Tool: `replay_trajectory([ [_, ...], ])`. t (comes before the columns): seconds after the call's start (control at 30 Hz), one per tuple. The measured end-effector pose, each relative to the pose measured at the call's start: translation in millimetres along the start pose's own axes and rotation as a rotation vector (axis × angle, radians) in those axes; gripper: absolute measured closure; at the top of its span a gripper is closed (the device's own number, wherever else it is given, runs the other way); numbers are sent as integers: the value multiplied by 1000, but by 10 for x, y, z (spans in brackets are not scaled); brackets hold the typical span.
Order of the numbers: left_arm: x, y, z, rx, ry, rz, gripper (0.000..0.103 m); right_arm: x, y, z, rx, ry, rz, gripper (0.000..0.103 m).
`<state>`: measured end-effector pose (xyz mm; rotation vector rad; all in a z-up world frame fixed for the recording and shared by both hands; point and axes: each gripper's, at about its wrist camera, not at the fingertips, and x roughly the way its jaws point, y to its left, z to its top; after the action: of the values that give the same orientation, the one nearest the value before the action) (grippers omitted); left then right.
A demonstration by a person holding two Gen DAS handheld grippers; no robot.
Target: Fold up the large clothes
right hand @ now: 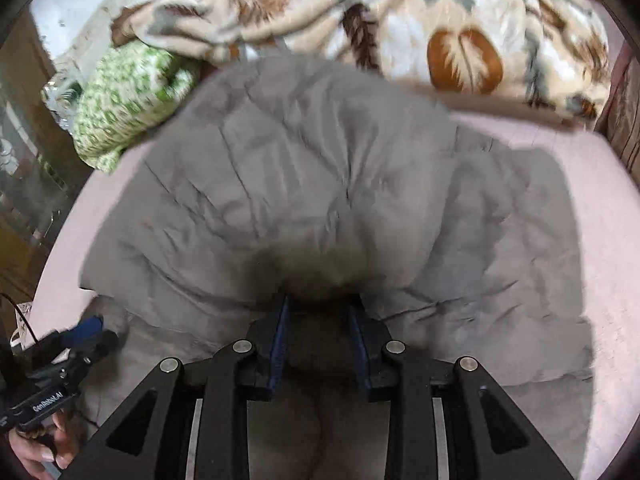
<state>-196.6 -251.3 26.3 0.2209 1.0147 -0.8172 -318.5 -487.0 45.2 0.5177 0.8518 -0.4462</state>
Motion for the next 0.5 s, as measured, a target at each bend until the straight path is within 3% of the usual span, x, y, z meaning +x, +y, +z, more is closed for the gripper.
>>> replay_trajectory([
  [0.23, -322, -20, -35, 1, -85, -23, 47, -405, -13, -173, 60, -63, 73, 72],
  [0.5, -848, -22, -515, 1, -130, -1, 41, -1150, -36, -940, 6, -93, 105, 65],
])
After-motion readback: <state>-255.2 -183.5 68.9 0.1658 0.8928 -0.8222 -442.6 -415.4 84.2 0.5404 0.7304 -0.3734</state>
